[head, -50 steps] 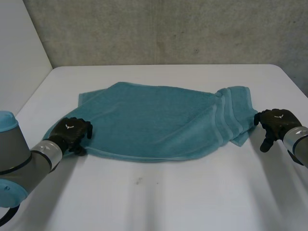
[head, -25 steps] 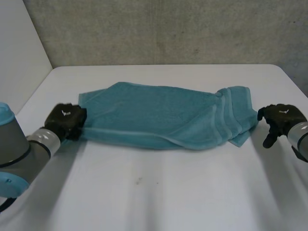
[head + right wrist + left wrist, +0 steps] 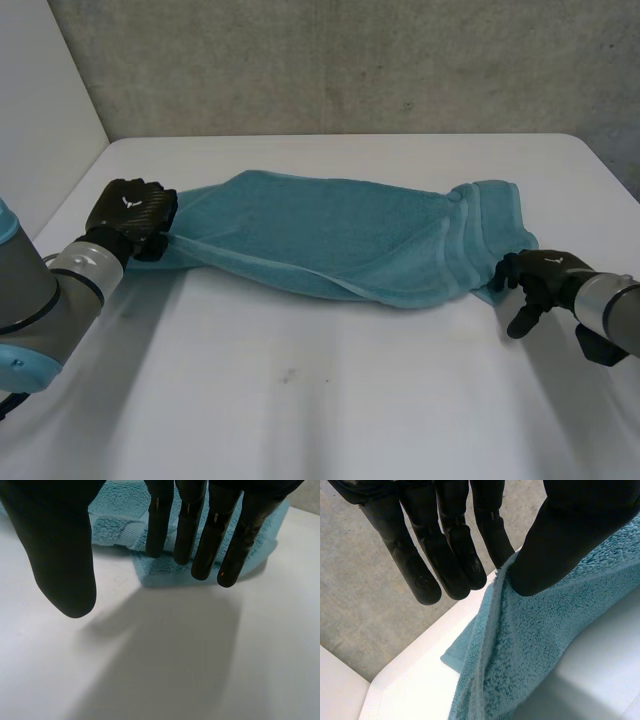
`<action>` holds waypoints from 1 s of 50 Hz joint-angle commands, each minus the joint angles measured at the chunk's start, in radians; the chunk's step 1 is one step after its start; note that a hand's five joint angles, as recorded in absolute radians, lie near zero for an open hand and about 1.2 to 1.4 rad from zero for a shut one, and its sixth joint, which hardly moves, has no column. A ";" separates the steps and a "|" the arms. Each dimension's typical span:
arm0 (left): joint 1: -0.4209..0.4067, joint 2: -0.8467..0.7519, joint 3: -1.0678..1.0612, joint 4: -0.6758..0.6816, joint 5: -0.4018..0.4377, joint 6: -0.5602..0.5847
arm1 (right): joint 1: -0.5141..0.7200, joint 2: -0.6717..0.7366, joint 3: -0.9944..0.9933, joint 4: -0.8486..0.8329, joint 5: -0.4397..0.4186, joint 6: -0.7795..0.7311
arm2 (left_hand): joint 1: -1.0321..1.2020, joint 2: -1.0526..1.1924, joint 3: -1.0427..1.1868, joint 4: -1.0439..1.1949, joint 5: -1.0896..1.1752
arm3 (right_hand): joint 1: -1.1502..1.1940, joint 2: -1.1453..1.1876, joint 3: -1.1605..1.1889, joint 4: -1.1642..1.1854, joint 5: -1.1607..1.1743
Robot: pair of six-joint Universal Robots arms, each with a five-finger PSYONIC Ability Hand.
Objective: Fold the laundry
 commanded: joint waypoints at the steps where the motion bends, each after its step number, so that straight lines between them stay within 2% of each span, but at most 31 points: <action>1: 0.002 -0.001 0.000 0.000 0.000 0.000 | 0.020 0.088 -0.051 -0.076 0.002 0.019 | 0.261 0.197 0.205 0.202 0.259 | 0.191 0.101 0.097 0.098 0.120; 17: 0.002 -0.004 -0.002 0.010 0.002 0.000 | 0.041 0.189 -0.169 -0.088 0.013 0.017 | 0.261 0.197 0.205 0.202 0.259 | 0.200 0.109 0.105 0.107 0.129; 35: 0.002 -0.004 -0.003 0.010 0.002 -0.001 | 0.081 0.289 -0.296 -0.087 0.048 0.014 | 0.261 0.197 0.205 0.202 0.259 | 0.346 0.256 0.252 0.254 0.276; 50: 0.002 -0.004 -0.005 0.010 0.002 0.000 | 0.081 0.312 -0.327 -0.088 0.047 0.008 | 0.261 0.197 0.205 0.202 0.259 | 0.435 0.344 0.340 0.342 0.364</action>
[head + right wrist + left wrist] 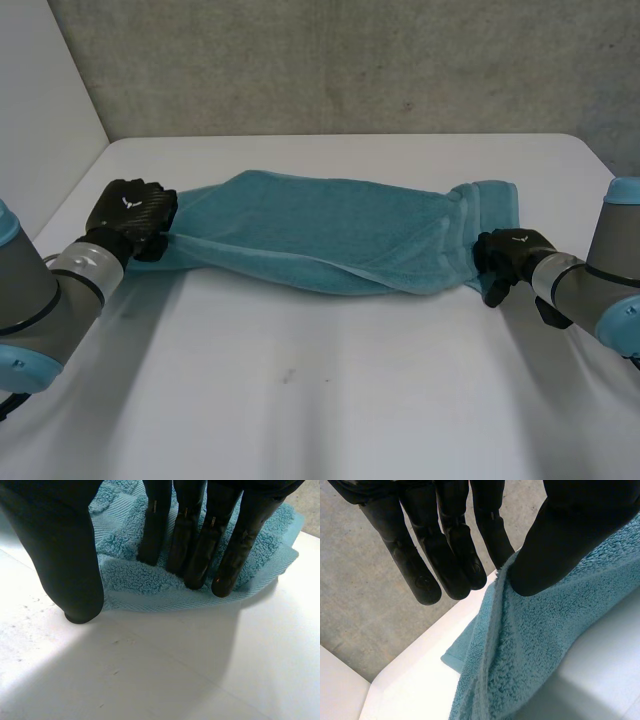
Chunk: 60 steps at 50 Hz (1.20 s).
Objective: Fold the laundry
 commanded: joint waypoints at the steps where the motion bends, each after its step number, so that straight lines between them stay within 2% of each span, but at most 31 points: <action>1: 0.000 0.000 -0.001 0.000 0.000 0.000 | -0.002 0.009 -0.005 0.000 -0.001 -0.005 | 0.261 0.196 0.204 0.201 0.259 | 0.388 0.173 0.172 0.171 0.242; 31: 0.000 0.005 -0.003 0.000 0.000 0.000 | -0.007 0.015 -0.048 -0.002 0.016 -0.005 | 0.261 0.196 0.204 0.201 0.259 | 0.402 0.188 0.187 0.186 0.257; 35: 0.000 0.005 -0.005 0.000 0.000 0.000 | -0.008 0.015 -0.050 -0.003 0.020 -0.005 | 0.261 0.196 0.204 0.201 0.259 | 0.637 0.422 0.421 0.420 0.491; 36: -0.002 0.005 -0.005 0.000 -0.002 0.000 | -0.007 0.015 -0.055 -0.003 0.025 -0.003 | 0.261 0.196 0.204 0.201 0.259 | 0.808 0.594 0.592 0.591 0.663; 40: 0.000 0.003 -0.006 0.000 -0.002 0.000 | -0.008 0.010 -0.064 -0.003 0.051 0.000 | 0.261 0.196 0.204 0.201 0.259 | 0.810 0.595 0.594 0.593 0.664; 50: 0.012 0.018 -0.015 -0.012 -0.006 0.000 | -0.013 -0.157 -0.041 0.018 0.075 -0.016 | 0.261 0.196 0.204 0.201 0.259 | 0.810 0.595 0.594 0.593 0.664; 55: 0.012 0.018 -0.020 -0.014 -0.005 0.000 | -0.016 -0.241 -0.025 0.086 0.068 -0.057 | 0.261 0.196 0.204 0.201 0.259 | 0.810 0.595 0.594 0.593 0.664; 60: 0.006 0.020 -0.034 -0.014 -0.005 0.002 | -0.047 -0.266 0.014 0.132 0.039 -0.079 | 0.261 0.196 0.204 0.201 0.259 | 0.810 0.595 0.594 0.593 0.664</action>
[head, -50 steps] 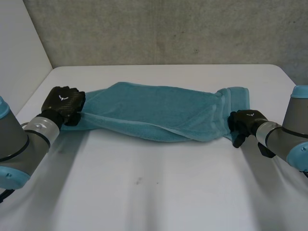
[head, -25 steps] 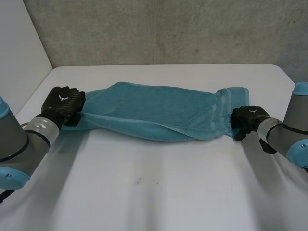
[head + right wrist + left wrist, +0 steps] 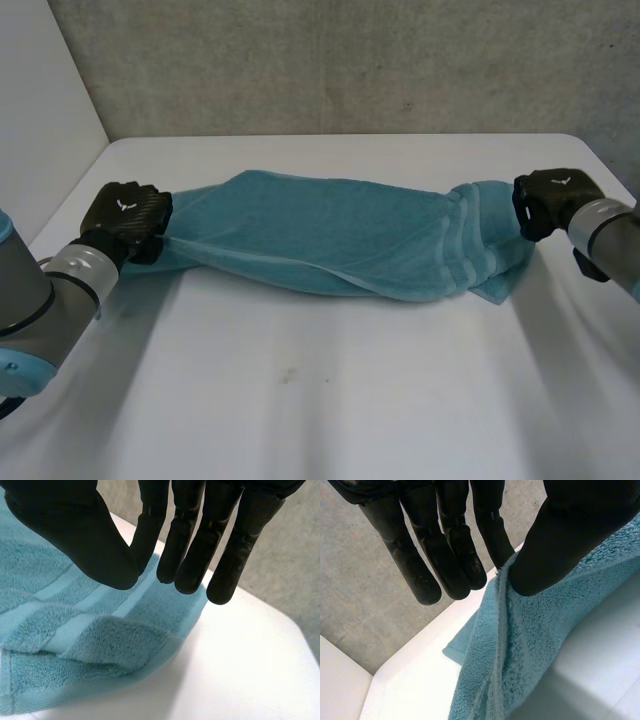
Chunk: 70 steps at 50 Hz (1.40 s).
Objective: Fold the laundry
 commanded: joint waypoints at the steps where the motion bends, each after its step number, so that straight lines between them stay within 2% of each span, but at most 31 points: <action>1: -0.006 0.001 -0.015 0.000 0.000 0.001 | -0.035 -0.063 0.068 0.080 -0.044 -0.038 | 0.261 0.195 0.203 0.201 0.259 | 0.362 0.177 0.168 0.158 0.187; 5: -0.010 0.001 -0.010 0.001 0.002 0.000 | -0.027 -0.025 0.115 0.065 -0.067 0.036 | 0.261 0.195 0.203 0.201 0.259 | -0.101 -0.286 -0.295 -0.305 -0.277; 11: -0.013 0.013 0.008 0.003 -0.001 -0.003 | -0.018 0.006 0.124 0.031 -0.090 0.192 | 0.261 0.195 0.203 0.201 0.259 | -0.199 -0.384 -0.393 -0.403 -0.374; 16: -0.017 0.067 0.028 0.000 -0.004 -0.039 | 0.048 0.011 0.131 0.049 -0.136 0.222 | 0.261 0.195 0.203 0.201 0.259 | -0.199 -0.384 -0.393 -0.403 -0.374; 22: -0.023 0.110 0.035 -0.008 -0.009 -0.117 | 0.097 0.009 0.185 0.022 -0.144 0.264 | 0.261 0.195 0.203 0.201 0.259 | -0.355 -0.540 -0.548 -0.558 -0.530; 27: -0.030 0.158 0.022 -0.022 -0.009 -0.151 | 0.167 0.000 0.219 -0.066 -0.141 0.393 | 0.261 0.195 0.203 0.201 0.259 | -0.531 -0.716 -0.724 -0.734 -0.706; 28: -0.032 0.162 0.021 -0.023 -0.009 -0.154 | 0.206 0.000 0.224 -0.110 -0.138 0.467 | 0.261 0.195 0.203 0.201 0.259 | -0.537 -0.722 -0.730 -0.740 -0.712; 33: -0.052 0.204 0.010 -0.032 -0.009 -0.160 | 0.282 0.005 0.210 -0.181 -0.119 0.538 | 0.261 0.195 0.203 0.201 0.259 | -0.519 -0.704 -0.713 -0.723 -0.694; 43: -0.058 0.244 -0.001 -0.034 -0.010 -0.174 | 0.404 0.120 0.104 -0.241 -0.015 0.509 | 0.261 0.195 0.203 0.201 0.259 | -0.405 -0.590 -0.599 -0.609 -0.580; 44: -0.058 0.244 -0.001 -0.034 -0.010 -0.177 | 0.407 0.137 0.084 -0.242 0.014 0.493 | 0.261 0.195 0.203 0.201 0.259 | -0.268 -0.453 -0.462 -0.472 -0.443; 47: -0.055 0.241 -0.001 -0.034 -0.010 -0.181 | 0.407 0.152 0.060 -0.238 0.055 0.459 | 0.261 0.195 0.203 0.201 0.259 | -0.068 -0.253 -0.261 -0.271 -0.243; 50: -0.044 0.236 -0.001 -0.032 -0.010 -0.181 | 0.401 0.164 0.053 -0.233 0.108 0.404 | 0.261 0.195 0.203 0.201 0.259 | 0.351 0.166 0.157 0.148 0.176; 51: -0.043 0.234 -0.001 -0.032 -0.010 -0.181 | 0.396 0.160 0.059 -0.235 0.118 0.388 | 0.261 0.195 0.203 0.201 0.259 | 0.407 0.222 0.213 0.203 0.232; 55: -0.038 0.224 -0.004 -0.032 -0.010 -0.180 | 0.382 0.123 0.105 -0.241 0.143 0.316 | 0.261 0.195 0.203 0.201 0.259 | 0.407 0.222 0.214 0.204 0.232; 60: -0.038 0.181 -0.019 -0.031 -0.010 -0.174 | 0.297 -0.050 0.210 -0.227 0.135 0.214 | 0.261 0.195 0.203 0.201 0.259 | 0.407 0.222 0.214 0.204 0.232; 63: -0.041 0.147 -0.036 -0.032 -0.009 -0.168 | 0.272 -0.104 0.253 -0.219 0.126 0.163 | 0.261 0.195 0.203 0.201 0.259 | 0.407 0.222 0.214 0.204 0.232; 67: -0.056 0.092 -0.057 -0.035 -0.009 -0.163 | 0.254 -0.187 0.309 -0.157 0.094 0.022 | 0.261 0.195 0.203 0.201 0.259 | 0.407 0.222 0.214 0.204 0.232; 70: -0.067 0.035 -0.062 -0.035 -0.007 -0.163 | 0.252 -0.195 0.314 -0.091 0.083 -0.053 | 0.261 0.195 0.203 0.201 0.259 | 0.407 0.222 0.214 0.204 0.232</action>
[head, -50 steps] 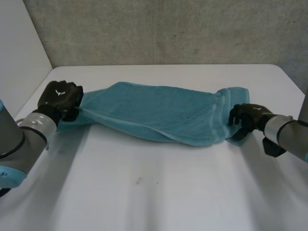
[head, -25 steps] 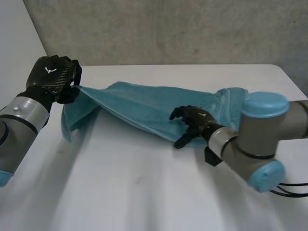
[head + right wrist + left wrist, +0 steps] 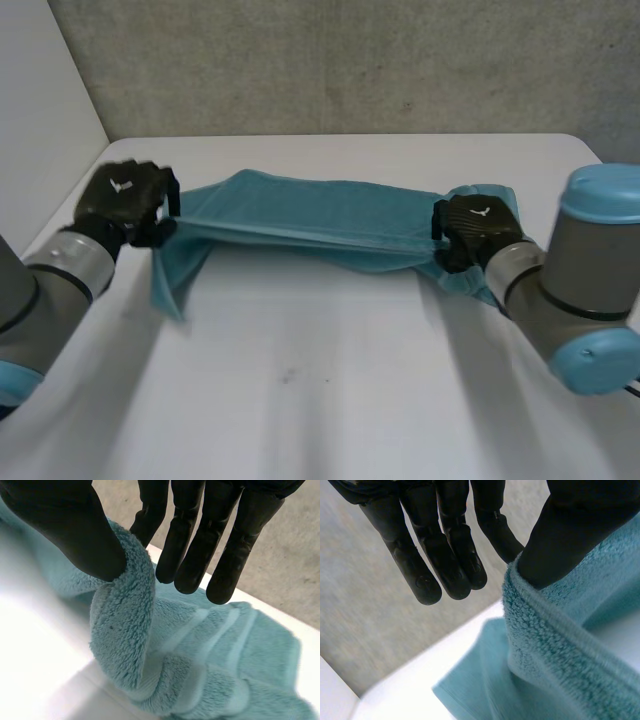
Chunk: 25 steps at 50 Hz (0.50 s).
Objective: Fold the laundry
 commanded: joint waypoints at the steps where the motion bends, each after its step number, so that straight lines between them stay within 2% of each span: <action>1: -0.024 -0.118 -0.023 -0.003 0.000 0.006 | -0.028 -0.078 0.054 0.161 -0.041 -0.235 | 0.261 0.195 0.203 0.201 0.259 | 0.433 0.219 0.214 0.205 0.263; 5: -0.032 -0.180 0.000 0.000 0.000 0.020 | -0.037 -0.058 0.037 0.258 -0.041 -0.329 | 0.261 0.195 0.203 0.201 0.259 | 0.433 0.219 0.214 0.205 0.263; 8: -0.033 -0.209 0.043 0.005 -0.003 0.075 | -0.039 -0.002 0.003 0.318 -0.032 -0.402 | 0.261 0.195 0.203 0.201 0.259 | 0.433 0.219 0.214 0.205 0.263; 11: -0.037 -0.226 0.097 0.011 0.000 0.147 | -0.039 0.087 -0.106 0.380 -0.014 -0.484 | 0.261 0.195 0.203 0.201 0.259 | 0.433 0.219 0.214 0.205 0.263; 15: -0.058 -0.240 0.219 0.028 0.000 0.202 | -0.028 0.129 -0.284 0.381 0.017 -0.493 | 0.261 0.195 0.203 0.201 0.259 | 0.433 0.219 0.214 0.205 0.263; 19: -0.092 -0.244 0.396 0.091 -0.032 0.203 | -0.024 0.146 -0.553 0.319 0.066 -0.487 | 0.261 0.195 0.203 0.201 0.259 | 0.433 0.219 0.214 0.205 0.263; 20: -0.096 -0.241 0.431 0.115 -0.045 0.201 | -0.022 0.146 -0.662 0.255 0.083 -0.478 | 0.261 0.195 0.203 0.201 0.259 | 0.433 0.219 0.214 0.205 0.263; 21: -0.099 -0.230 0.495 0.182 -0.082 0.195 | -0.022 0.141 -0.707 0.213 0.089 -0.470 | 0.261 0.195 0.203 0.201 0.259 | 0.433 0.219 0.214 0.205 0.263; 24: -0.107 -0.194 0.568 0.305 -0.125 0.173 | -0.019 0.126 -0.801 0.020 0.095 -0.421 | 0.261 0.195 0.203 0.201 0.259 | 0.433 0.219 0.214 0.205 0.263; 25: -0.109 -0.162 0.591 0.386 -0.141 0.151 | -0.021 0.115 -0.799 -0.026 0.092 -0.410 | 0.261 0.195 0.203 0.201 0.259 | 0.433 0.219 0.214 0.205 0.263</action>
